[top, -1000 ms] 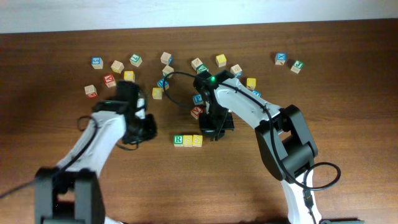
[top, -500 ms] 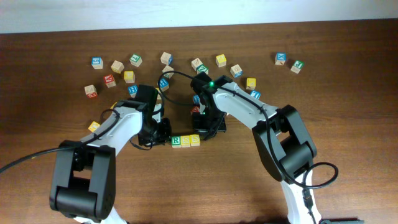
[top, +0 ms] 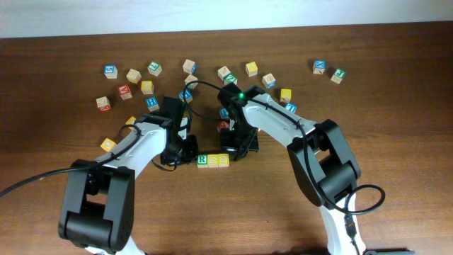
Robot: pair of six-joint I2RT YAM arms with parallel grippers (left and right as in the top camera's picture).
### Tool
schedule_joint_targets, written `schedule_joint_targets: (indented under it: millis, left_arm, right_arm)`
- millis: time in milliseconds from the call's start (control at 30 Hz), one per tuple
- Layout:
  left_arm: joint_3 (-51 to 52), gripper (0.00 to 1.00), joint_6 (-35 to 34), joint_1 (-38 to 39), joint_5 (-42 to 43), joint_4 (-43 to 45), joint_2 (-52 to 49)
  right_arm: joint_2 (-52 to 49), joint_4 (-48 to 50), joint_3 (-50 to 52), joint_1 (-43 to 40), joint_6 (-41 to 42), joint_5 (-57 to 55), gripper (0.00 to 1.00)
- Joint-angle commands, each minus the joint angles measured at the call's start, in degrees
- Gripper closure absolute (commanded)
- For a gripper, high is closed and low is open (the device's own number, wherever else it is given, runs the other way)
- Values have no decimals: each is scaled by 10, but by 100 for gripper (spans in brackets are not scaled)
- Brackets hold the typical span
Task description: Spell out RSS
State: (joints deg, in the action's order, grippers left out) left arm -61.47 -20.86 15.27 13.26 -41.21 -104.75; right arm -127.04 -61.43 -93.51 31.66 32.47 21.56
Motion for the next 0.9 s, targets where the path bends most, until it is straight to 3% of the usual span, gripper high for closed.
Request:
schedule_joint_targets:
  millis: [0, 200, 300, 500, 600, 700, 733, 767, 800, 833, 867]
  left_arm:
    - [3, 80, -8, 8, 20, -6, -7]
    - [3, 55, -8, 5, -48, -15, -7]
    - [3, 52, -8, 0, -58, -17, -7]
    - [-16, 50, -7, -57, -78, -68, 13]
    - [-17, 50, -1, -80, -86, -87, 93]
    - [-17, 43, -1, -86, -86, -121, 216]
    - [-17, 40, -1, -86, -86, -134, 259]
    - [-17, 22, -1, -86, -86, -140, 293]
    - [-17, 13, -1, -86, -86, -143, 315]
    - [-17, 1, -1, -86, -86, -144, 347]
    - [-17, 1, -1, -86, -86, -145, 376]
  right_arm:
    - [3, 6, 3, 6, 15, 20, 96]
    - [3, -5, 3, 5, 15, 1, 96]
    - [3, -10, 3, -4, 15, -3, 90]
    - [4, -63, -29, -56, -7, -35, 90]
    - [39, -136, -76, -63, -7, -89, 91]
    - [162, -176, -86, -61, -7, -115, 90]
    - [214, -189, -86, -60, -7, -129, 87]
    - [252, -200, -86, -60, -7, -145, 83]
    - [297, -216, -86, -59, -7, -163, 75]
    - [342, -238, -85, -57, -7, -187, 51]
    - [387, -263, -85, -54, -7, -203, 30]
